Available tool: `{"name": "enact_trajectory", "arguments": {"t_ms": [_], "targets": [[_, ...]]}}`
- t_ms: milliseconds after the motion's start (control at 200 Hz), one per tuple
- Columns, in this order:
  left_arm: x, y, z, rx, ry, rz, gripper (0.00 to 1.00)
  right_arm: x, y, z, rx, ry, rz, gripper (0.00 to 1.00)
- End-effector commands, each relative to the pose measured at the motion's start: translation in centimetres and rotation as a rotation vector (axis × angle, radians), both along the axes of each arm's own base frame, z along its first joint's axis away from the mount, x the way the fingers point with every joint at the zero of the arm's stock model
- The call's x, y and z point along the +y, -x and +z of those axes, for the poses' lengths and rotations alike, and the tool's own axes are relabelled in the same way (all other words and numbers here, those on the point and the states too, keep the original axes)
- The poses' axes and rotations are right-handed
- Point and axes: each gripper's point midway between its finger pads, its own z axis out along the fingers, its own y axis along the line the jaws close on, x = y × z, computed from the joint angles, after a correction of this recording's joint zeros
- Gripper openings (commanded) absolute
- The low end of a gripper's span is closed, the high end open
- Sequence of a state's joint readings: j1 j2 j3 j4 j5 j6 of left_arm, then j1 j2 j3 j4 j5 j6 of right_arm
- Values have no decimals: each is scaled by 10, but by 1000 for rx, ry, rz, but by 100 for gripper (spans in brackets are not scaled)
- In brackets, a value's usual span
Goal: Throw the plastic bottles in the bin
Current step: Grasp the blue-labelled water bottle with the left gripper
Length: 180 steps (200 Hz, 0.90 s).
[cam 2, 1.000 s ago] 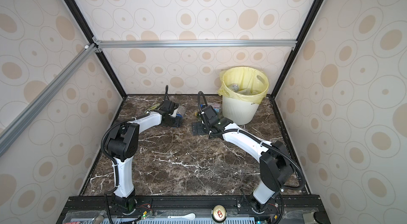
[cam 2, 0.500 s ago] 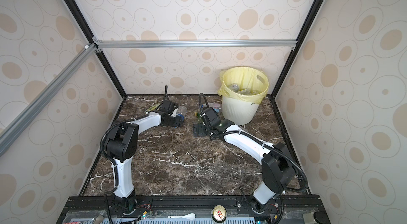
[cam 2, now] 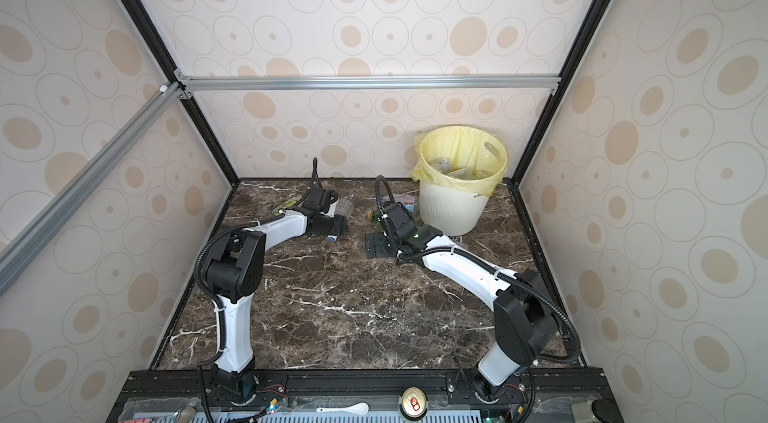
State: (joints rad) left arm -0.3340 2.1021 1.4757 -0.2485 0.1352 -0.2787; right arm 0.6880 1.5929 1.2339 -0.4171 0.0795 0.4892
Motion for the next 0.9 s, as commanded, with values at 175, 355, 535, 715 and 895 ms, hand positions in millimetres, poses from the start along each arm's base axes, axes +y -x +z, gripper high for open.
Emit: {"name": "enact_trajectory", "arguments": {"t_ms": [175,355,535,715,895], "targets": [[-8,4,9,-17,39,-11,59,1,-4,9,-22,-33,-3,100],[-7,17,20,-28,71,-11,58,1,-4,10,-19,-43,-13,100],[-10,34,32,-31,117,-19,57,3,0,5,6,-60,-21,100],[-14,60,50,-44,194,-44,57,6,1,1,34,-100,-44,100],[-23,88,73,-91,271,-115,58,13,0,0,59,-167,-75,100]]}}
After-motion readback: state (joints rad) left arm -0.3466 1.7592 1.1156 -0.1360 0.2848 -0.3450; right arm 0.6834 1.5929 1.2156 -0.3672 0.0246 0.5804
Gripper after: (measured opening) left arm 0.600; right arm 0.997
